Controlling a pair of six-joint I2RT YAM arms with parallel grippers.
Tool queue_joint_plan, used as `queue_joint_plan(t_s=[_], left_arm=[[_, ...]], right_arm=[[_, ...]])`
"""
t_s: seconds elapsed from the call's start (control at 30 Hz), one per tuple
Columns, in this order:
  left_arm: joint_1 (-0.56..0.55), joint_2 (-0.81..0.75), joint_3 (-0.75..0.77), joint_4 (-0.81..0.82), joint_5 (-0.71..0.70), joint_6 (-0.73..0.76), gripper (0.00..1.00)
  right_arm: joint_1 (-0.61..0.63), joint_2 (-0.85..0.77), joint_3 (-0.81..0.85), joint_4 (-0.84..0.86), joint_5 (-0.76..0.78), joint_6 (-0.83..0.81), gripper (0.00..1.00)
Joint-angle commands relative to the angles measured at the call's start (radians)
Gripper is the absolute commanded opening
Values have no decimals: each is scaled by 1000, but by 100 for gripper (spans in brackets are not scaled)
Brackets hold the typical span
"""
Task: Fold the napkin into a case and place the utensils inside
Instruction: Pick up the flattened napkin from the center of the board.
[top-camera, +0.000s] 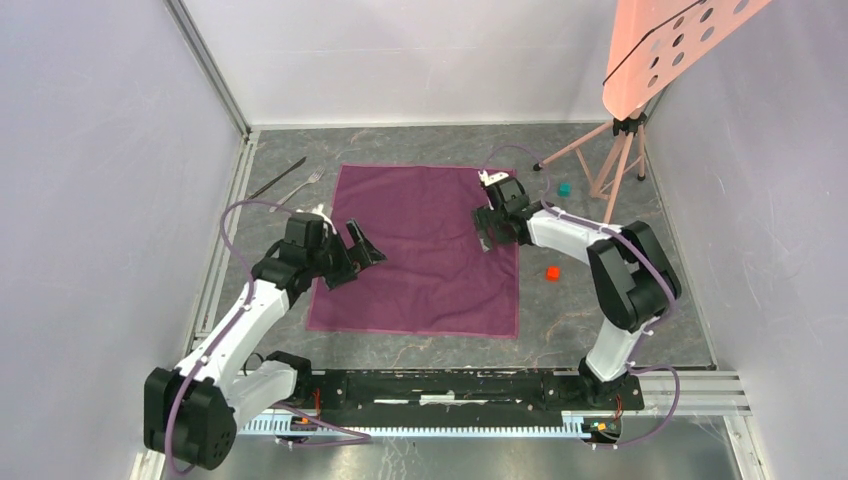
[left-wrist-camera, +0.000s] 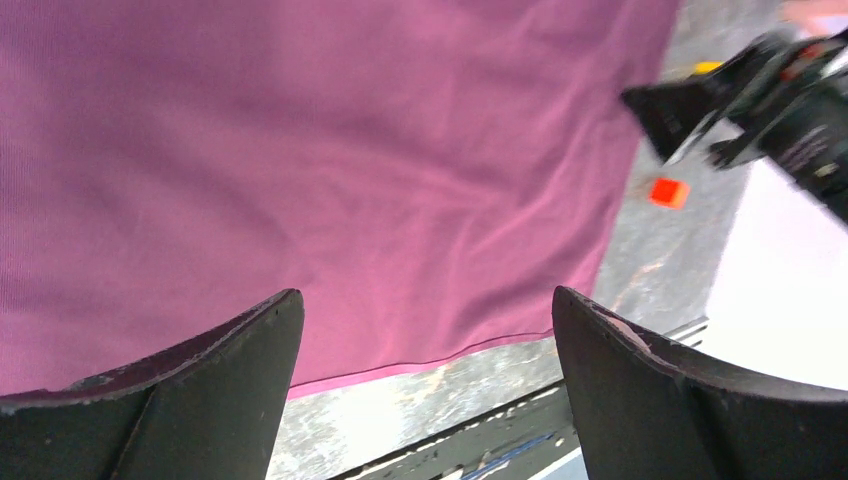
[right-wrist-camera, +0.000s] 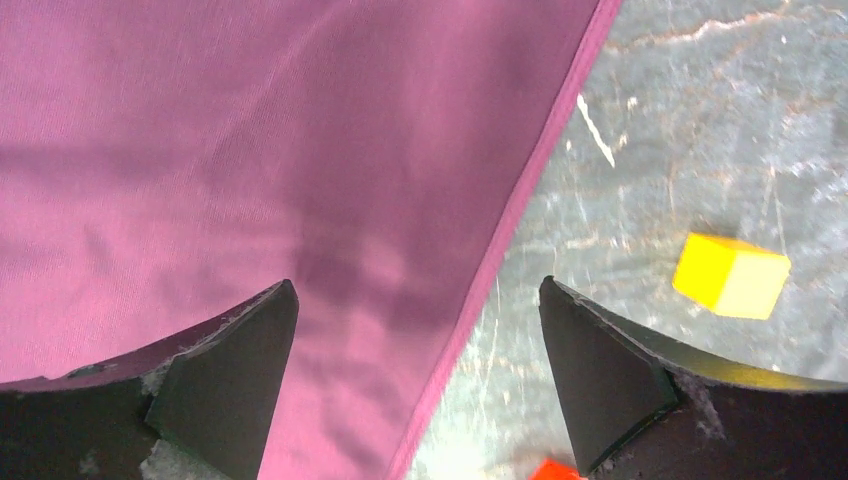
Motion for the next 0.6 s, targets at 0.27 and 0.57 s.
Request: queue_joint_plan(t_s=[0.27,0.57], left_arm=[[-2,-151,137,-77,34,118,100],[-1,-185,153,-125,54,188,100]], right_arm=[[381,-418,-25,-480,232,276,98],[402,-770,-313,-486,212,687,98]])
